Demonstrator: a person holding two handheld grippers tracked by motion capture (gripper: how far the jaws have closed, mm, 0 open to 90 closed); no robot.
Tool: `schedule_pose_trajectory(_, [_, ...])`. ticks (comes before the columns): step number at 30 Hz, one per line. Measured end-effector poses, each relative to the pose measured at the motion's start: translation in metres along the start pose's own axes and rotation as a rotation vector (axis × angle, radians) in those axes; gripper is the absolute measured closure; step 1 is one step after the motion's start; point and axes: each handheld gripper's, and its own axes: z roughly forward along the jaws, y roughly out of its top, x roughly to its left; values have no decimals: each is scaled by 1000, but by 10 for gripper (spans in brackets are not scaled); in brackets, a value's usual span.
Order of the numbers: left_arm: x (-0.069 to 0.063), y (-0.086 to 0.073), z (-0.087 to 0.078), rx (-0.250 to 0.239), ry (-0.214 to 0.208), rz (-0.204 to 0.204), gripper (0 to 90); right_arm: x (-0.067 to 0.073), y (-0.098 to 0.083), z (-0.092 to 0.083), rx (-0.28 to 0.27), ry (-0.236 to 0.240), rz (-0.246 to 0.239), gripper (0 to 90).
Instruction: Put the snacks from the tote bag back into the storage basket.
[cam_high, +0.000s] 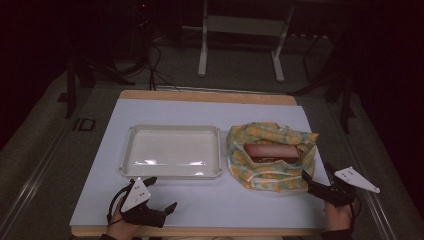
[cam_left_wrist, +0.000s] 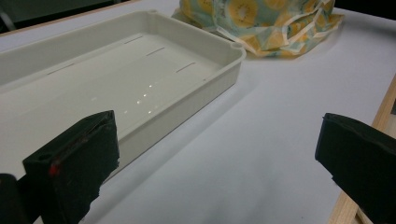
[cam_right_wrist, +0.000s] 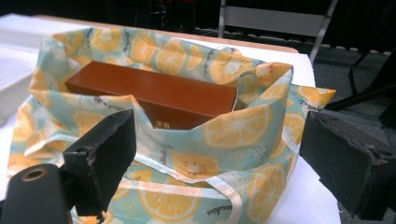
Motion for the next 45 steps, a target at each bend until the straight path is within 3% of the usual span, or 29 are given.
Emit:
schedule_pose_trajectory(2, [-2,0,0,7,-4,6,0,-3,2,-1,4,7,22,109])
schedule_pose_trajectory(11, [-5,0,-2,11,-26,10,0,-10,13,-4,36,39,28,109])
schedule_pose_trajectory(13, [-5,0,-1,13,-43,8,0,-12,19,-9,20,82,-18,109])
schedule_pose_trajectory(19, [-6,0,0,19,-58,12,0,-18,32,-13,13,157,-67,109])
schedule_pose_trajectory(22, [-6,0,0,18,-63,11,0,-20,38,-14,-12,167,-109,109])
schedule_pose_trajectory(30, [-4,1,0,7,-44,-2,0,-26,54,-13,-23,232,-154,108])
schedule_pose_trajectory(32, [-3,1,-2,1,-44,-6,0,-27,58,-11,-15,256,-166,108])
schedule_pose_trajectory(35, [-3,1,-1,4,-47,-7,0,-26,62,-7,27,337,-211,109])
schedule_pose_trajectory(38, [-3,1,0,5,-54,-4,0,-24,64,-5,44,353,-235,109])
schedule_pose_trajectory(40, [-3,1,0,6,-55,-4,0,-21,67,-1,79,394,-253,122])
schedule_pose_trajectory(45, [-3,0,0,5,-57,-8,0,-17,73,6,102,440,-287,123])
